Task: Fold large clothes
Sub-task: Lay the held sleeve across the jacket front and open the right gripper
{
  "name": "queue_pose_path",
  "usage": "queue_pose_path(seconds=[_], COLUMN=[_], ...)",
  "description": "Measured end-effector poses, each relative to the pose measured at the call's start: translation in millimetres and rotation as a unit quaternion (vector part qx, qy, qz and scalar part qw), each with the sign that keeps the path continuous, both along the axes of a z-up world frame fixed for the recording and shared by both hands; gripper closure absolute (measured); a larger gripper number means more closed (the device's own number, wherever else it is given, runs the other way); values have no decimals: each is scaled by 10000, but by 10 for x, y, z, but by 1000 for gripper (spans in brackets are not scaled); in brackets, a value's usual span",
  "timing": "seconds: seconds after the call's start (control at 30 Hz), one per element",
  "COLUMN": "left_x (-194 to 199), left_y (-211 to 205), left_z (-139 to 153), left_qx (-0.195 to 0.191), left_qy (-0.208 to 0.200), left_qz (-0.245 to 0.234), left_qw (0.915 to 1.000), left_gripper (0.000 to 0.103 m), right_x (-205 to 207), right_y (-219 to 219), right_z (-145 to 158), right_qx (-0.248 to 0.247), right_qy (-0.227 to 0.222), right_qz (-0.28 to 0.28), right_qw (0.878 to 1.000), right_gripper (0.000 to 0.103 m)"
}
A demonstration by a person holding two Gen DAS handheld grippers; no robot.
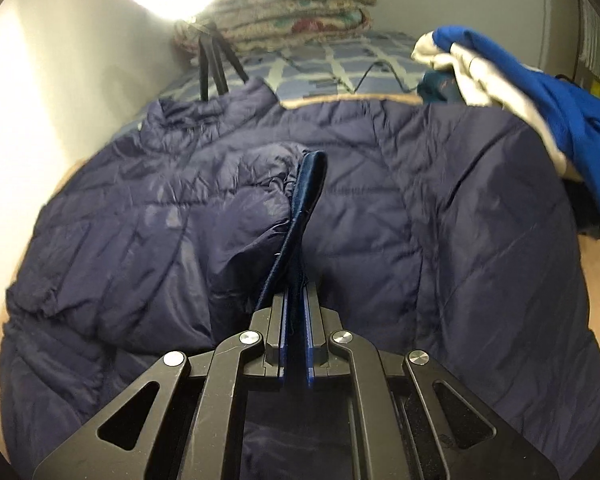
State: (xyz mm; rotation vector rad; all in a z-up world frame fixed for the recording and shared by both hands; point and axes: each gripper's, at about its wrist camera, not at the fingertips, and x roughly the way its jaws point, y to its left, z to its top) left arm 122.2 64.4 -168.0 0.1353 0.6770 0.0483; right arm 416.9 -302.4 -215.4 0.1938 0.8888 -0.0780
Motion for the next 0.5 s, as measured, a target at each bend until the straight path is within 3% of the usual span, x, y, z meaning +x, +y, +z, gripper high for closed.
queue_pose_path(seconds=[0.2, 0.37, 0.47, 0.5], left_x=[-4, -1, -1, 5], left_y=[-16, 9, 30, 36], left_z=[75, 256, 429, 488], left_qx=[21, 41, 41, 49], left_qy=[-126, -393, -654, -735], left_qz=[-30, -23, -39, -53], left_qw=[9999, 9992, 9978, 9973], left_gripper=[0, 0, 0, 0], right_x=[37, -74, -237, -311], right_y=[-96, -74, -95, -100], right_z=[-82, 74, 266, 348], right_qx=[78, 19, 93, 99], right_qy=[302, 203, 91, 13], right_qz=[-140, -33, -19, -15], right_qw=[9994, 9998, 9999, 9999], right_gripper=[97, 95, 85, 77])
